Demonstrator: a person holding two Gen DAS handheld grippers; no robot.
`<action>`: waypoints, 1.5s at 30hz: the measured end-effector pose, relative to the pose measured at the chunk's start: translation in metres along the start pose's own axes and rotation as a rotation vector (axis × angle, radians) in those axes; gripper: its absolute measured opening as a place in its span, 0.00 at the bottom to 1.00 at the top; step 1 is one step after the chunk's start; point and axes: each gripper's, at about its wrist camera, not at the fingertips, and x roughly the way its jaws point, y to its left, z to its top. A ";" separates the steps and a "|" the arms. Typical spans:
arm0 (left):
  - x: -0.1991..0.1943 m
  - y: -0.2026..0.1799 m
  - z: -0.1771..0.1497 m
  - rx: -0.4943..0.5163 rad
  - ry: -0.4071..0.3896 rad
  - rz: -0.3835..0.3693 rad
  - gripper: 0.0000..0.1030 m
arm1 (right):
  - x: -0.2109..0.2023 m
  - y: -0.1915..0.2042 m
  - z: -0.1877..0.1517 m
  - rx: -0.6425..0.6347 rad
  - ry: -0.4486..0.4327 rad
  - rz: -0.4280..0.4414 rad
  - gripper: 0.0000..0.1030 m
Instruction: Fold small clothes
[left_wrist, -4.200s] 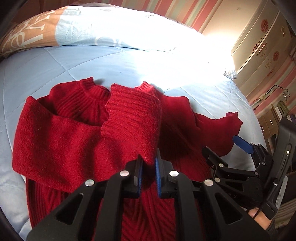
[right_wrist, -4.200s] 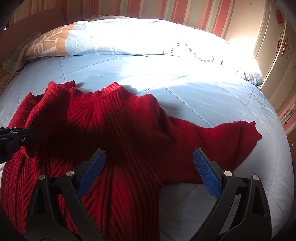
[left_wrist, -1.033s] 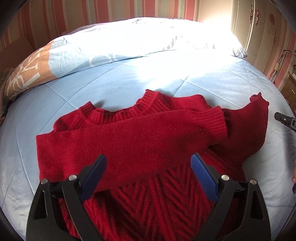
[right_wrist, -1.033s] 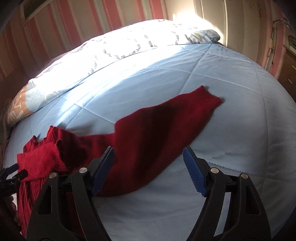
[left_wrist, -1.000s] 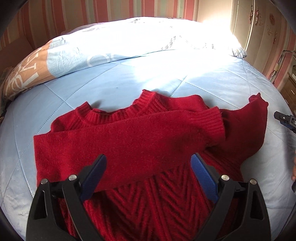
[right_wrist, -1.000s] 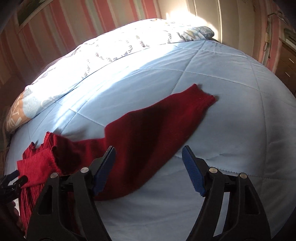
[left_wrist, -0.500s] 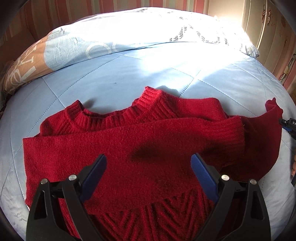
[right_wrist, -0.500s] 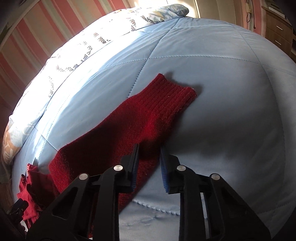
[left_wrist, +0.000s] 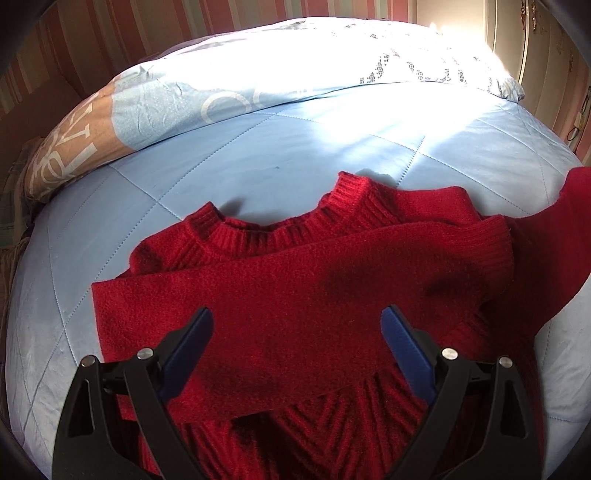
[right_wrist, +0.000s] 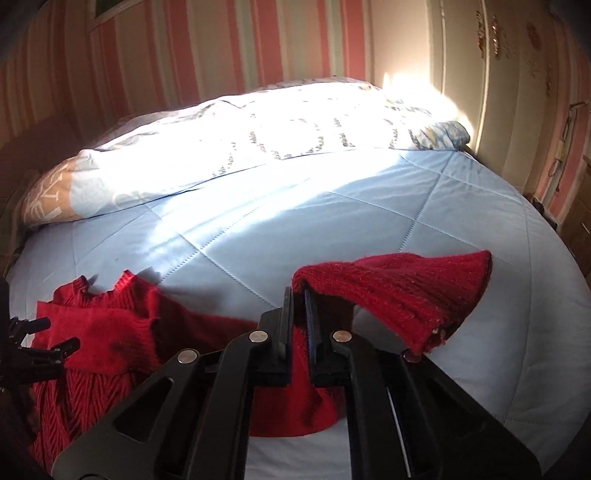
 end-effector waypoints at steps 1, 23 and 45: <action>-0.003 0.008 -0.003 -0.005 0.003 0.003 0.90 | -0.007 0.022 0.004 -0.023 -0.006 0.043 0.06; -0.017 0.107 -0.050 -0.320 0.051 -0.204 0.90 | 0.029 0.218 -0.093 -0.158 0.276 0.344 0.40; 0.000 0.069 -0.042 -0.212 0.074 -0.219 0.10 | 0.018 0.149 -0.103 -0.067 0.244 0.213 0.40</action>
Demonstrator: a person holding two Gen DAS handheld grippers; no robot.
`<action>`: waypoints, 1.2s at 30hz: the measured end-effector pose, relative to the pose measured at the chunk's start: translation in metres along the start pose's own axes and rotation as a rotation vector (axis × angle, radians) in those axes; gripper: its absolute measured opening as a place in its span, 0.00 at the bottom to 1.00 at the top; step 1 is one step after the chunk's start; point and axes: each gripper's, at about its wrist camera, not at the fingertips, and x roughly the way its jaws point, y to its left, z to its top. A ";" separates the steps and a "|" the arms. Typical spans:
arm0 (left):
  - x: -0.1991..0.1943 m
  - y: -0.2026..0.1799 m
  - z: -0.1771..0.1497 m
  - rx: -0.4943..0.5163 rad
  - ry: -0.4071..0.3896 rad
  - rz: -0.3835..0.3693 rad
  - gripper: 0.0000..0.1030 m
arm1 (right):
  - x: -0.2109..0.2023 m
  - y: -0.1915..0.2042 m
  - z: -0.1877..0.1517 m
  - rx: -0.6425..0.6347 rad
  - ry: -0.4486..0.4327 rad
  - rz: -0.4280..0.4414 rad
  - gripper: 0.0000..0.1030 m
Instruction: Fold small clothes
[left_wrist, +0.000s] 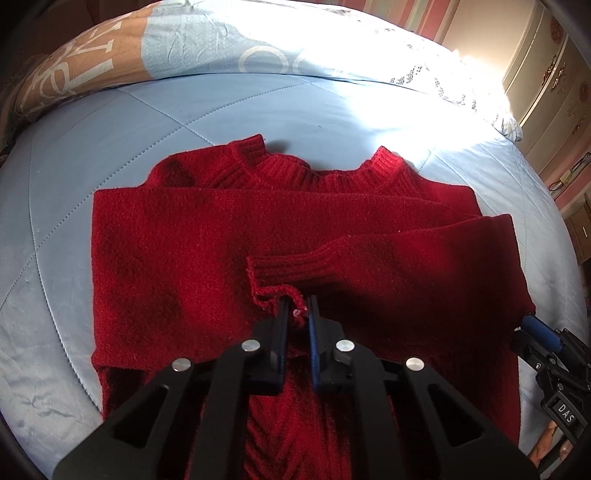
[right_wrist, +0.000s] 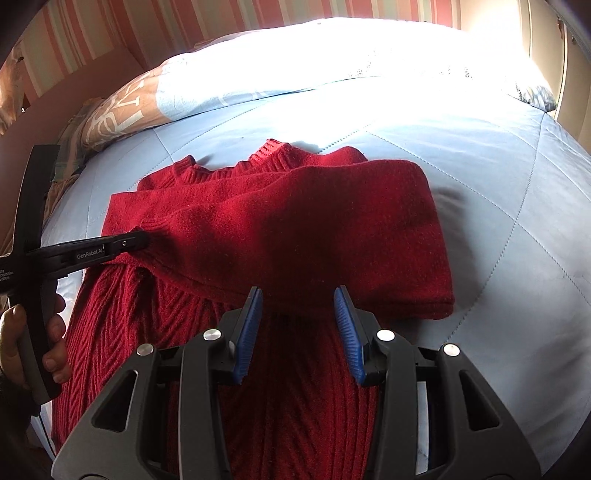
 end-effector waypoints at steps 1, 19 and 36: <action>0.001 0.004 0.000 -0.023 0.010 -0.018 0.13 | 0.000 0.001 0.000 -0.001 -0.002 0.001 0.40; 0.013 -0.006 -0.002 -0.038 0.013 0.032 0.09 | -0.004 -0.003 -0.001 -0.017 -0.008 -0.012 0.41; -0.036 0.027 0.022 0.275 -0.267 0.412 0.08 | -0.011 -0.005 0.013 0.024 -0.084 -0.069 0.45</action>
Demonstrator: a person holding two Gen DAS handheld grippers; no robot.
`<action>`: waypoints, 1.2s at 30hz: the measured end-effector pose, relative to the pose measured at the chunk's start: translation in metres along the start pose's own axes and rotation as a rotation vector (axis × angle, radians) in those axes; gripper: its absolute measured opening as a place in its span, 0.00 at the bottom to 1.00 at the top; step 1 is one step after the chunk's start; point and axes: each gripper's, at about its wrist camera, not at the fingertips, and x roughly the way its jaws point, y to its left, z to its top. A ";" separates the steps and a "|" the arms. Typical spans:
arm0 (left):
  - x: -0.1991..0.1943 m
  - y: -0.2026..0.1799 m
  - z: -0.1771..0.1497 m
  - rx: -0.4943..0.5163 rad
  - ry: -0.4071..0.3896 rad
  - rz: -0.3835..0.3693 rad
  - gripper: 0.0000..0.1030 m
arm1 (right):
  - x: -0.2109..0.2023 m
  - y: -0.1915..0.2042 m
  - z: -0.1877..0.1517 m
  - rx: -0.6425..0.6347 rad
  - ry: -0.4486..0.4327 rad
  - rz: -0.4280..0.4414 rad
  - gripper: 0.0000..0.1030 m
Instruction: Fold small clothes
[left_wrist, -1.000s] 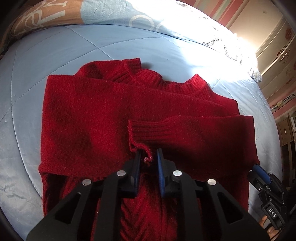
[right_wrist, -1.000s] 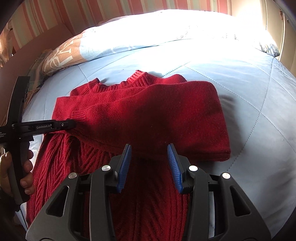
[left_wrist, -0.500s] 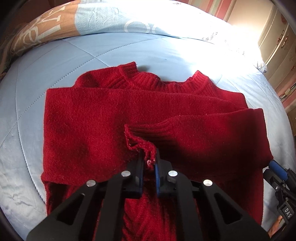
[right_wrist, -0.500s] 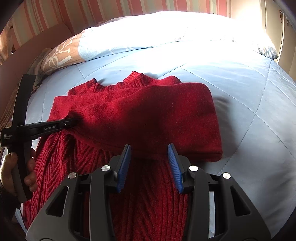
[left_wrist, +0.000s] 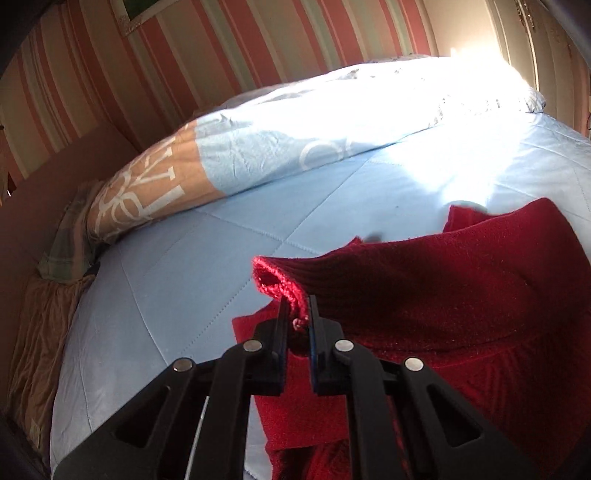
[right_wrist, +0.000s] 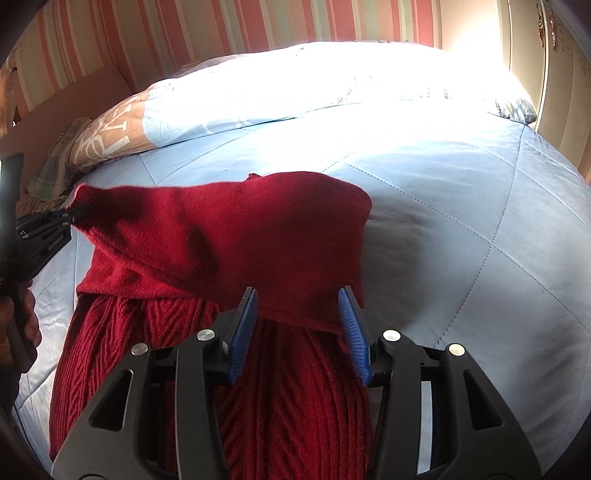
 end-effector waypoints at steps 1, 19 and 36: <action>0.014 0.007 -0.011 -0.014 0.045 -0.001 0.08 | 0.003 0.000 0.001 0.000 0.000 -0.003 0.45; 0.036 0.009 -0.042 -0.069 0.137 -0.033 0.09 | 0.116 -0.070 0.052 0.305 0.205 0.192 0.38; 0.035 0.004 -0.047 -0.051 0.118 -0.072 0.30 | 0.087 -0.052 0.056 0.037 0.082 0.026 0.30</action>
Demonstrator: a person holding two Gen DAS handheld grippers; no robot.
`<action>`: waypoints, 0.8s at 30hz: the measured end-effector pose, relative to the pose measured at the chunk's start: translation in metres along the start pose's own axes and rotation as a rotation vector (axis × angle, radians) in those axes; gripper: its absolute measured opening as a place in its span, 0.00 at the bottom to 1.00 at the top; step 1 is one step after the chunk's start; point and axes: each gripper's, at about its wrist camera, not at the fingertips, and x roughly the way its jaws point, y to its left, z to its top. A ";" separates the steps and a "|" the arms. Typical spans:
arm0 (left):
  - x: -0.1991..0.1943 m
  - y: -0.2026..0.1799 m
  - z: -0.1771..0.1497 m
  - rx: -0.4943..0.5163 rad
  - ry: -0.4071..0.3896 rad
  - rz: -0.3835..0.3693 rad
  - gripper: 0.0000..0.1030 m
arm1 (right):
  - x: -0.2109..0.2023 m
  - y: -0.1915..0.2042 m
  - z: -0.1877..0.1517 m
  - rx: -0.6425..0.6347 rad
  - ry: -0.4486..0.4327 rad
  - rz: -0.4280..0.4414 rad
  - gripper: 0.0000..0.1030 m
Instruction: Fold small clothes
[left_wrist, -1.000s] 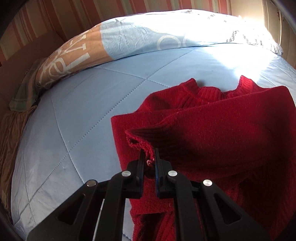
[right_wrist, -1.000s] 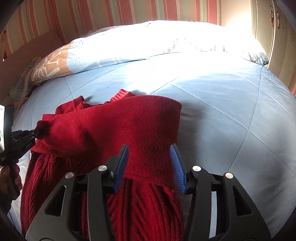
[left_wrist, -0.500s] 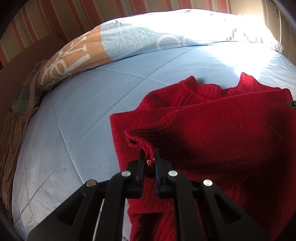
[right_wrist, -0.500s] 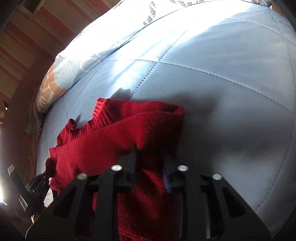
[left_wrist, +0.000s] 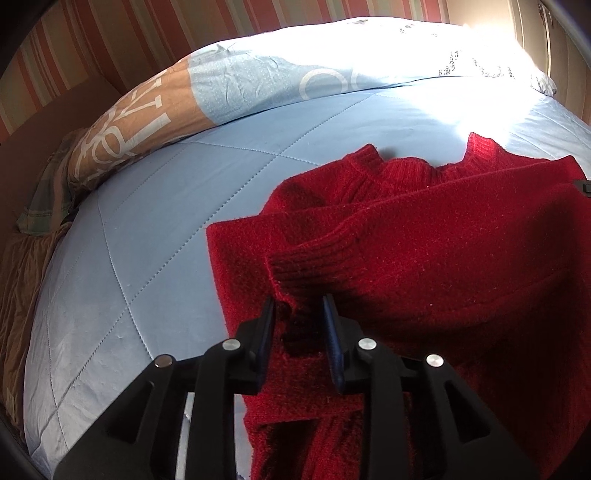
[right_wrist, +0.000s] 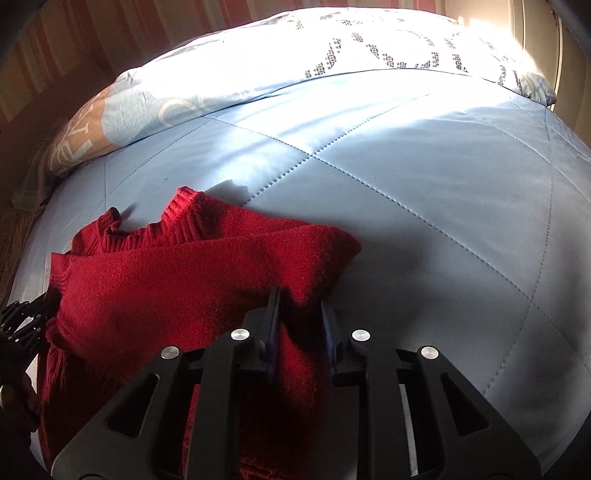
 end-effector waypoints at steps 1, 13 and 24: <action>-0.005 0.005 0.000 -0.013 -0.004 -0.025 0.35 | -0.010 0.004 -0.002 -0.004 -0.013 0.000 0.38; -0.035 -0.021 0.013 -0.086 -0.052 -0.191 0.60 | -0.050 0.104 -0.069 -0.160 -0.106 -0.044 0.74; 0.007 -0.026 0.009 -0.110 -0.002 -0.184 0.64 | -0.005 0.050 -0.075 0.054 -0.020 -0.004 0.38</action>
